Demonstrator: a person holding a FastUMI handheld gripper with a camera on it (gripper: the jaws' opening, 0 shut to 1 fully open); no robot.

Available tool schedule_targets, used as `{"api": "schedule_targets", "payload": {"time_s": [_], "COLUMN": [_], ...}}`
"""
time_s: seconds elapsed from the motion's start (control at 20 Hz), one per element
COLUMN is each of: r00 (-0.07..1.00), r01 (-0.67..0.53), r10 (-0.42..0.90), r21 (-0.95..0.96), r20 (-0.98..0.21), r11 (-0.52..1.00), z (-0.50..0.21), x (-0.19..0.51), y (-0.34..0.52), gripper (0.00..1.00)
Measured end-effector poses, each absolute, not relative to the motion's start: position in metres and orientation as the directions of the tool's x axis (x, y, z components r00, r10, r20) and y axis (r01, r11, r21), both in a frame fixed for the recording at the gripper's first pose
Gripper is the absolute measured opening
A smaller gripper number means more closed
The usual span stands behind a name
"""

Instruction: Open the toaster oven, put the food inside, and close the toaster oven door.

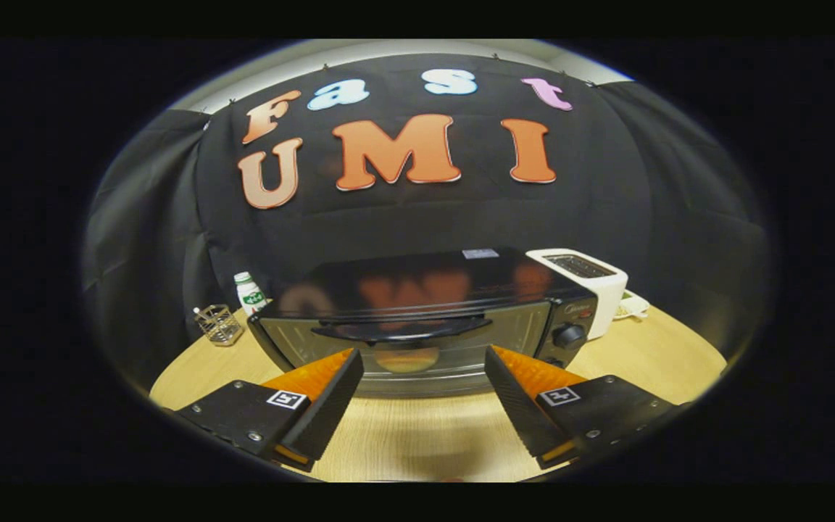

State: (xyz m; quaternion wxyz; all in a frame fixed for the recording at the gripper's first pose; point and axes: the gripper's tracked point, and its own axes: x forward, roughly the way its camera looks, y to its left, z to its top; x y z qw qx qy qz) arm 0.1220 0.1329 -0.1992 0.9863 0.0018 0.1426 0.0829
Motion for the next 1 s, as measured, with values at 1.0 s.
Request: {"api": "schedule_targets", "payload": {"time_s": [1.0], "r00": [0.997], "r01": [-0.064], "r10": [0.066], "r21": [-0.066], "r20": [0.037], "r11": [0.996], "z": [-0.011], "x": [-0.029], "y": [0.059], "gripper": [1.00]}}
